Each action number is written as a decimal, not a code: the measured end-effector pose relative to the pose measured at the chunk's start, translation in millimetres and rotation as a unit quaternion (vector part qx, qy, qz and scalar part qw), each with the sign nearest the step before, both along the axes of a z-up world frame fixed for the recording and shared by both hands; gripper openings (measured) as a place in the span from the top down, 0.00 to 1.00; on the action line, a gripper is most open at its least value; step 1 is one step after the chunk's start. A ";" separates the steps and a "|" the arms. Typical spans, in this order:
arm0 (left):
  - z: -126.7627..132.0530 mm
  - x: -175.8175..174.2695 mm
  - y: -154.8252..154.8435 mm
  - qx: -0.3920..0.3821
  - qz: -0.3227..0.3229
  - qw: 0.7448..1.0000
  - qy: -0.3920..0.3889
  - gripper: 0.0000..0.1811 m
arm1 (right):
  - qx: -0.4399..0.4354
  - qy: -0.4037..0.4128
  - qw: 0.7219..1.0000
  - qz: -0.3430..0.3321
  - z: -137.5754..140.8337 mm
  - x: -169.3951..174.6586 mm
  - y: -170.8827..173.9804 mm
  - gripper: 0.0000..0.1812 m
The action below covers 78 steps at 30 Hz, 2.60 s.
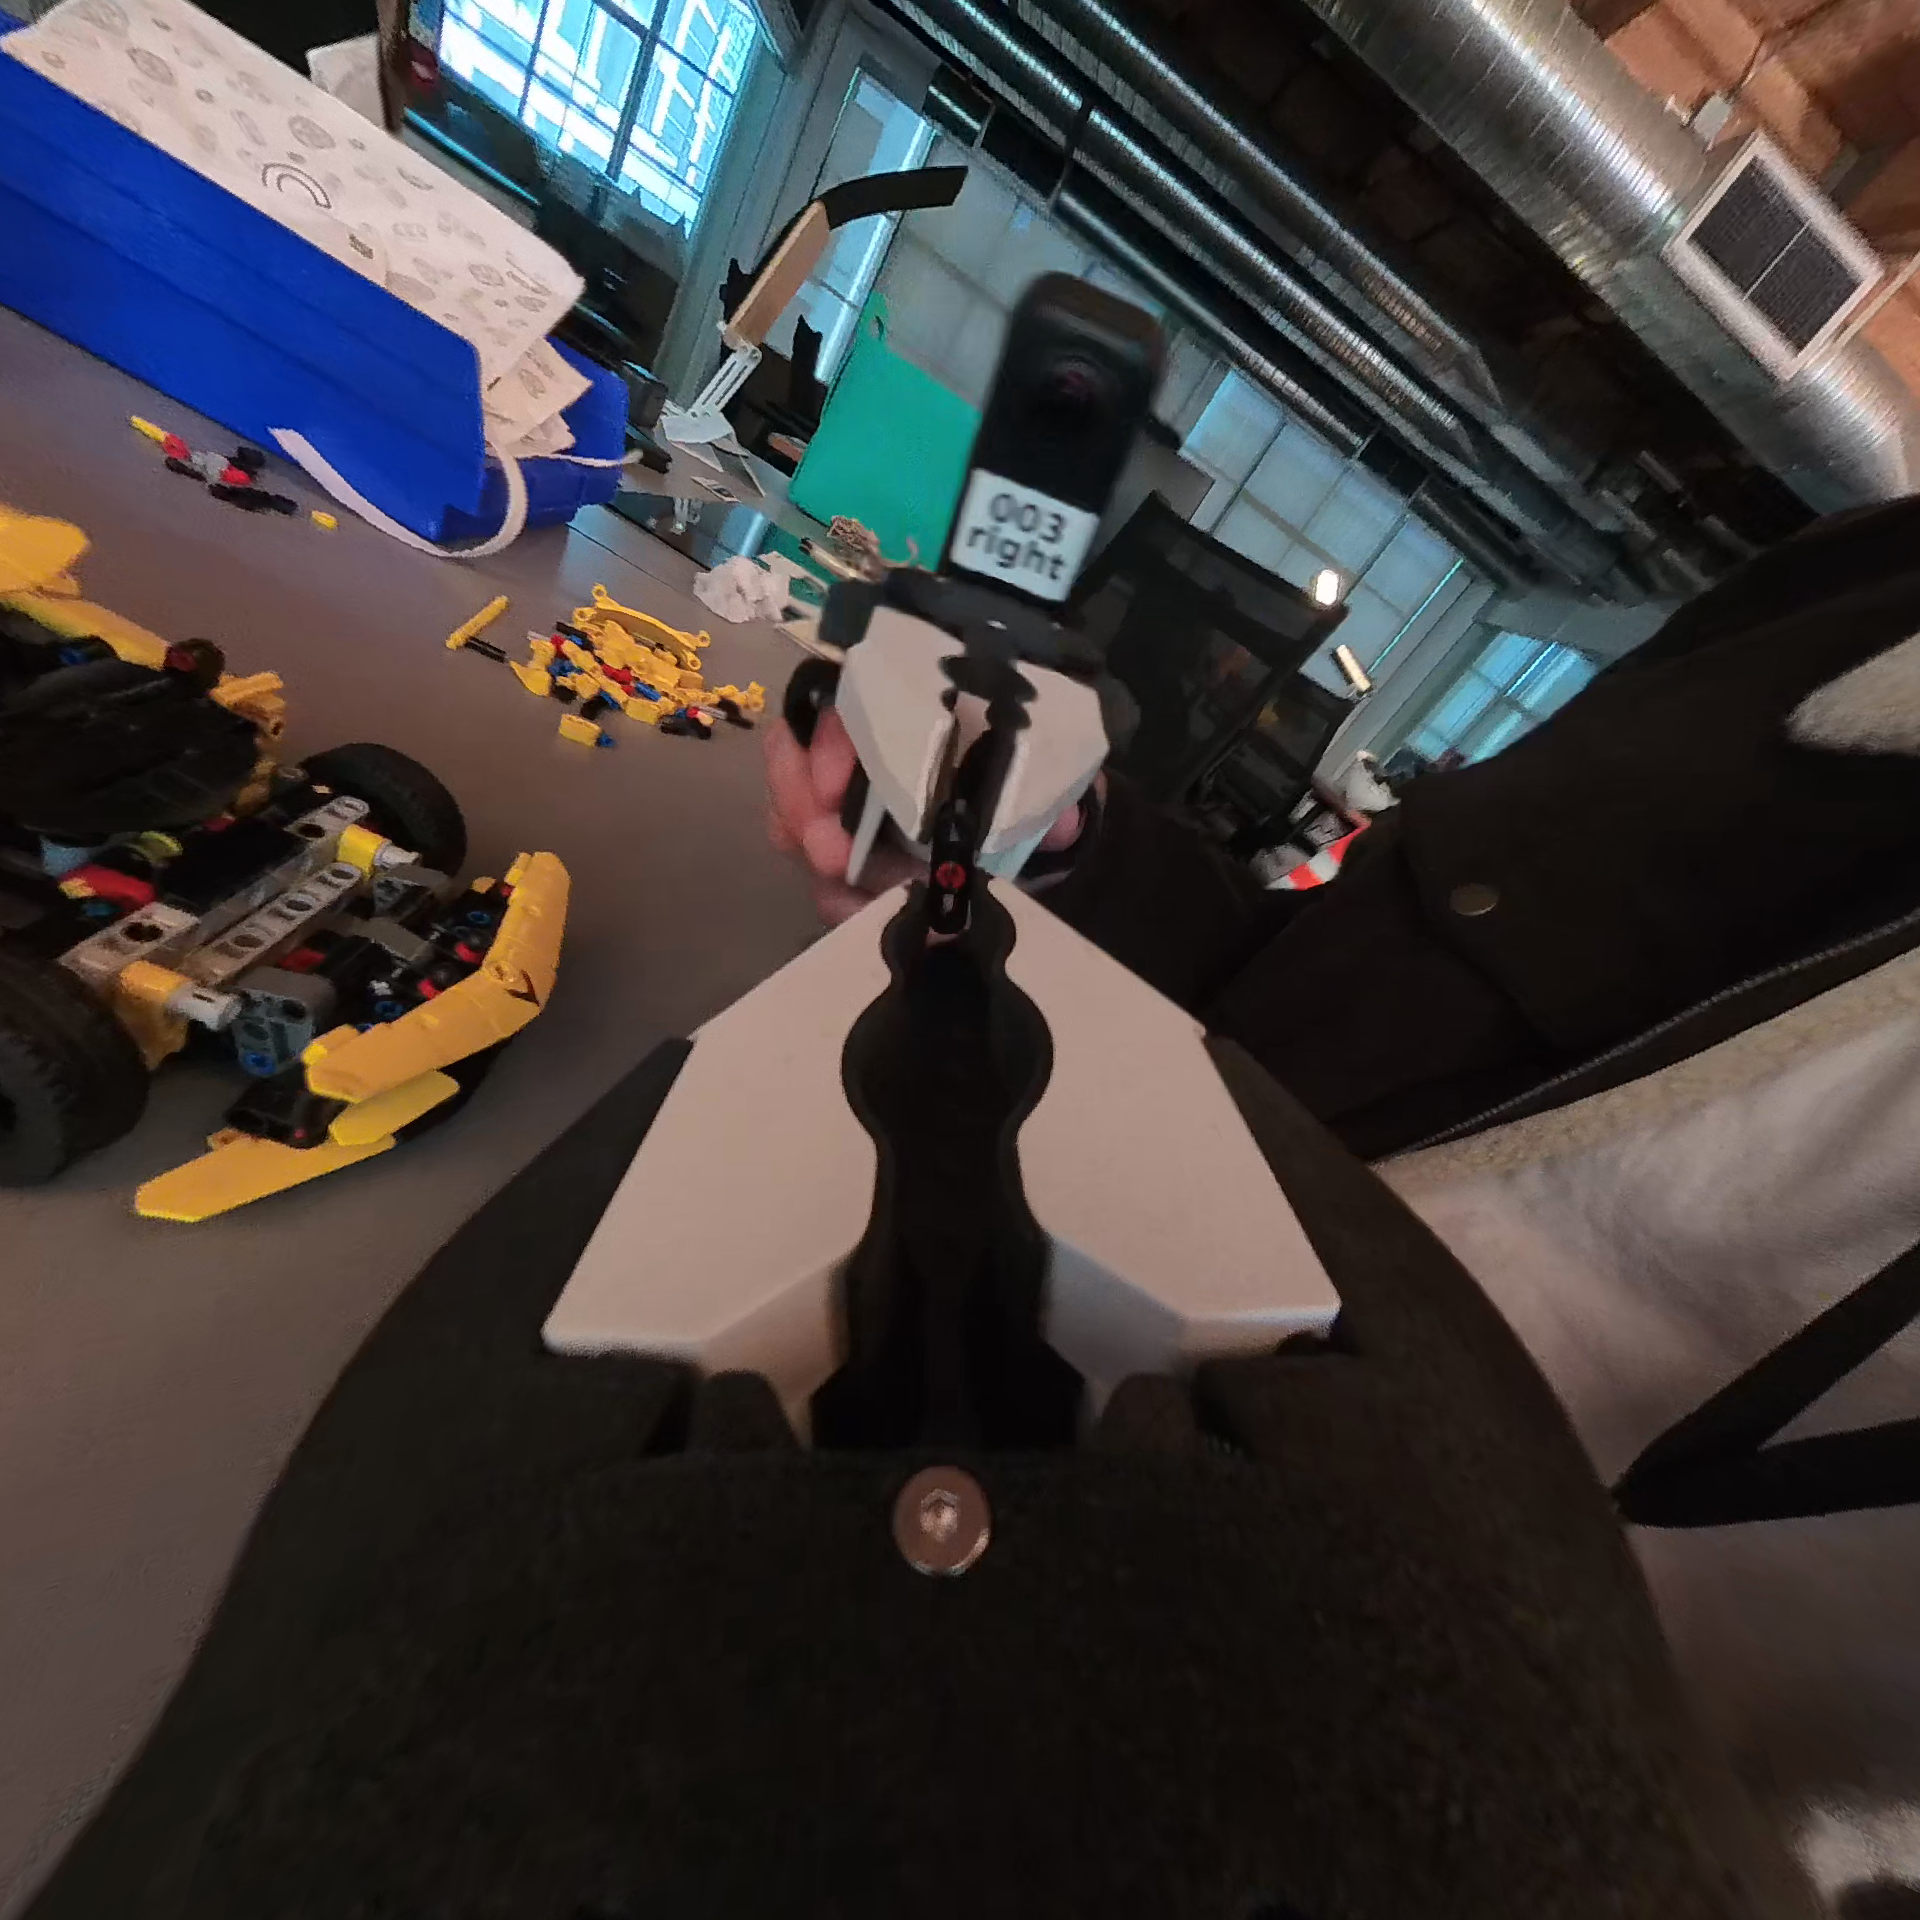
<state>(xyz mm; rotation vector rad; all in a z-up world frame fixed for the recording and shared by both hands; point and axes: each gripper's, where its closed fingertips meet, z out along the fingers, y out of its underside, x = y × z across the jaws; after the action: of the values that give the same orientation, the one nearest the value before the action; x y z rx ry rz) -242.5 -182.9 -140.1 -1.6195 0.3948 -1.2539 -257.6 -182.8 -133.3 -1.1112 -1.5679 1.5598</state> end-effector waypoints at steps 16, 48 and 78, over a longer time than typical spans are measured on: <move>22.9 -12.2 -9.9 -0.028 -0.062 0.990 -0.124 0.88 | 0.095 0.043 0.994 -0.015 16.2 8.7 -6.9 0.97; 5.8 -2.2 -6.6 0.049 0.006 0.998 0.032 0.97 | 0.019 0.033 0.999 -0.012 3.7 0.7 -5.3 0.95; -22.7 -51.9 37.0 0.285 0.356 0.618 0.640 0.97 | -0.013 -0.117 0.962 -0.247 -28.9 -30.7 34.5 0.91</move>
<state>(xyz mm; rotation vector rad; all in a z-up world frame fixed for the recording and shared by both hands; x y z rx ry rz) -294.4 -145.9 -162.8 -1.5453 0.7761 0.7815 -288.4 -148.3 -162.3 -1.6044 -1.2756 1.1462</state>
